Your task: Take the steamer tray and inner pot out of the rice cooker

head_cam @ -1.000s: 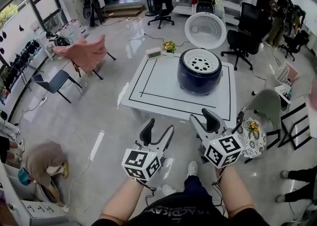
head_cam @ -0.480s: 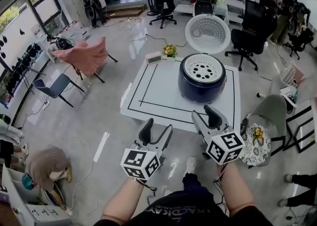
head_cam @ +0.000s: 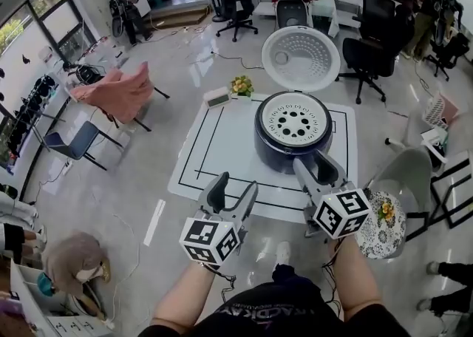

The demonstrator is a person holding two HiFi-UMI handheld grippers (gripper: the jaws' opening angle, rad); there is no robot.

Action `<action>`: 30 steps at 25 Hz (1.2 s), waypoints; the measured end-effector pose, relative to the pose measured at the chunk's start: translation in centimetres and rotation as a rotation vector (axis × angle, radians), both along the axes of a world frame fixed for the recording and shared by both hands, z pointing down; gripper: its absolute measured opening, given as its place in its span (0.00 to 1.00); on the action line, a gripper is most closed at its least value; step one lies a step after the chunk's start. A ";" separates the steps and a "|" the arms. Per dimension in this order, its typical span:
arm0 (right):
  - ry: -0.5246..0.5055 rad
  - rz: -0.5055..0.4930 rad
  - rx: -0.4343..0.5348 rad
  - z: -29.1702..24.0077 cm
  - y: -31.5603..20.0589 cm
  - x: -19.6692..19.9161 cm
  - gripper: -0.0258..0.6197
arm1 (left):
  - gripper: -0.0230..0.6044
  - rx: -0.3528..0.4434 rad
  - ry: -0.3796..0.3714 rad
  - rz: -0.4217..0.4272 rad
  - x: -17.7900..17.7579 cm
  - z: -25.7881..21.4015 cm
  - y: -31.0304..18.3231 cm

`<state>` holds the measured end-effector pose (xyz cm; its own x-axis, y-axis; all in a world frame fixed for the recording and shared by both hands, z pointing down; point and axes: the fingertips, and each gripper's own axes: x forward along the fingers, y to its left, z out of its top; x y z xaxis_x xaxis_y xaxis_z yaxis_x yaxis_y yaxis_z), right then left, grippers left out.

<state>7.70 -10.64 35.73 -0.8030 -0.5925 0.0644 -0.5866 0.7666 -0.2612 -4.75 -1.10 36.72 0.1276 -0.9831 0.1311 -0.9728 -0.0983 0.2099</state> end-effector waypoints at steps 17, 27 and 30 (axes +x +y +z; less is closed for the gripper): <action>0.062 0.066 -0.045 2.3 -14.4 2.6 0.35 | 0.50 -0.006 0.012 -0.008 0.5 -0.3 -13.9; 0.111 0.123 -0.085 4.0 -17.8 2.6 0.35 | 0.50 -0.036 0.007 -0.001 -0.6 0.5 -17.3; 0.142 0.161 -0.094 4.8 -18.6 2.0 0.35 | 0.50 -0.053 0.004 0.026 -1.7 1.0 -18.7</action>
